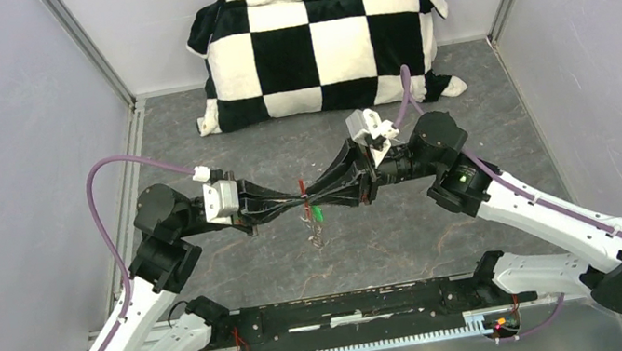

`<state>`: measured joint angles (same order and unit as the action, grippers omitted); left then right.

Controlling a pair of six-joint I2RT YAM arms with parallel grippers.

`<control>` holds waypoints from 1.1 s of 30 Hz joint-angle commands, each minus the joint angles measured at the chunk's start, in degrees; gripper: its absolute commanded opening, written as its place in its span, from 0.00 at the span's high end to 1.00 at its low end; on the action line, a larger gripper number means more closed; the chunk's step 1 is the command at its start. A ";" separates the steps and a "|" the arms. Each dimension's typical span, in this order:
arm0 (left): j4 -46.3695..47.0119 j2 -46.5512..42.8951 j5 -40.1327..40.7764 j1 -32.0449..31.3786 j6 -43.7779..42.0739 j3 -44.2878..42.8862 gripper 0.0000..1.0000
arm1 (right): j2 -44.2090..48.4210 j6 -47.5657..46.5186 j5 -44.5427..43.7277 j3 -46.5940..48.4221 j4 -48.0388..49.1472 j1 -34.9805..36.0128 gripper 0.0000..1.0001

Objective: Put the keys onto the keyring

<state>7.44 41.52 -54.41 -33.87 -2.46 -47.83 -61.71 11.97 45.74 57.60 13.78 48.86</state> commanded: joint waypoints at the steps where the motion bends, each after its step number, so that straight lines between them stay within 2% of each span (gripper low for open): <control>1: 2.75 -0.41 -1.48 -0.06 2.28 -2.55 0.98 | -0.77 -0.71 -0.91 0.76 0.06 0.57 0.79; 5: 1.85 -0.30 -2.58 -0.07 1.76 -2.53 0.98 | -1.04 -0.35 -0.64 0.83 0.46 0.72 0.99; 9: -0.28 -0.02 -2.90 -0.01 0.21 -2.89 0.98 | -0.88 -0.59 0.17 1.52 -1.45 0.95 1.00; 13: -6.87 1.23 -3.32 -0.06 -4.32 -4.48 0.97 | -1.31 -3.12 -0.14 4.53 -9.63 1.23 1.00; 16: -14.66 2.76 -3.23 -0.06 -9.02 -6.19 0.83 | -2.60 -7.62 -2.35 8.48 -19.94 1.87 1.00; 21: -31.45 6.40 -3.57 -0.08 -21.71 -11.99 0.66 | -6.06 -15.18 -10.57 16.21 -37.15 3.68 1.00; 28: -43.55 10.50 -1.36 -0.12 -29.85 -18.08 0.61 | -10.68 -19.36 -20.47 23.52 -47.98 8.52 1.00; 33: -46.93 12.43 1.98 -0.06 -32.33 -19.30 0.66 | -13.57 -20.32 -24.67 28.15 -52.22 11.71 1.00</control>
<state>-35.46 53.10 -55.09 -33.85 -28.82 -64.16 -73.84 -6.13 26.20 80.73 -33.87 58.41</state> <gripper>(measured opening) 0.363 0.006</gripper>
